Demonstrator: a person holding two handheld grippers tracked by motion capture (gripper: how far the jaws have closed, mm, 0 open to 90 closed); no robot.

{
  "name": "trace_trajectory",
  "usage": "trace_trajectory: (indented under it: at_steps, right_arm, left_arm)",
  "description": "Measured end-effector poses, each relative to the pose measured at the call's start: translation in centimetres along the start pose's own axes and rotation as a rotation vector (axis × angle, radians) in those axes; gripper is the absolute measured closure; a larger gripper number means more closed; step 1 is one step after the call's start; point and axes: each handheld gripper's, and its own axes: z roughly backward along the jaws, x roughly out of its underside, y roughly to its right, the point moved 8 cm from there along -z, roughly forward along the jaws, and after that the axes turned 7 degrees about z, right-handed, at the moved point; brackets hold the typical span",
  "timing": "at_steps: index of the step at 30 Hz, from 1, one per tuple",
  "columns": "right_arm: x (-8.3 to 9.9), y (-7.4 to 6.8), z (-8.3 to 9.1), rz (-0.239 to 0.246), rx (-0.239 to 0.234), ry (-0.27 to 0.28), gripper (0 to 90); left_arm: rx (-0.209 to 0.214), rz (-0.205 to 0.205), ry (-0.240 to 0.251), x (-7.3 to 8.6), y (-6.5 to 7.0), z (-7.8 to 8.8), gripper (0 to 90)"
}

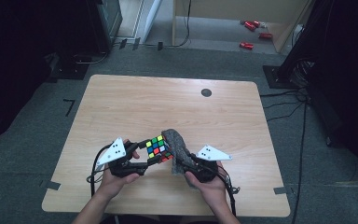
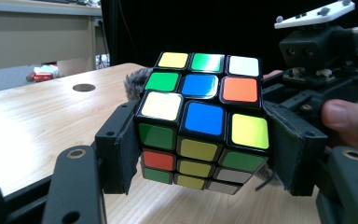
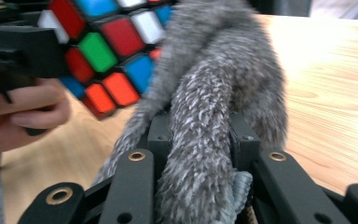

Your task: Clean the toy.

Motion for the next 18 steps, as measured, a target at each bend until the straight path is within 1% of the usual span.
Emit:
trace_trajectory:
  at_steps: [2,5,6,9,11,12,14,15,17,18]
  right_arm:
    - [-0.1,-0.4,-0.2,-0.012,-0.015,0.009,69.1]
    - [0.2,-0.7,-0.4,-0.066,-0.055,0.020,69.1]
    - [0.4,-1.0,-0.7,-0.072,-0.073,0.014,69.2]
    - [1.0,-2.5,-1.6,-0.035,-0.124,-0.021,69.1]
    - [1.1,-3.1,-1.9,-0.014,-0.120,-0.029,69.1]
    - [1.0,-3.0,-1.8,-0.010,-0.112,-0.030,69.2]
    - [0.7,-2.4,-1.3,-0.014,-0.097,-0.007,69.3]
    - [0.4,-1.9,-0.9,-0.021,-0.081,0.015,69.3]
    - [0.1,-1.3,-0.6,-0.039,-0.064,0.031,69.3]
    - [0.2,-1.3,-0.6,-0.042,-0.068,0.029,69.3]
  left_arm:
    - [0.007,0.027,0.016,-0.1,0.0,0.0,34.7]
    - [-0.004,0.034,0.029,-0.2,-0.2,0.0,34.7]
    - [-0.007,0.038,0.031,-0.2,-0.2,0.0,34.7]
    - [-0.003,0.045,0.038,-0.3,-0.2,0.1,34.7]
    - [-0.006,0.038,0.037,-0.3,-0.2,0.1,34.7]
    - [-0.007,0.039,0.040,-0.3,-0.2,0.1,34.7]
    - [-0.007,0.044,0.048,-0.5,-0.3,0.3,34.7]
    - [-0.005,0.046,0.050,-0.5,-0.3,0.3,34.7]
    - [-0.007,0.042,0.043,-0.4,-0.3,0.2,34.7]
    - [-0.008,0.042,0.040,-0.3,-0.3,0.1,34.7]
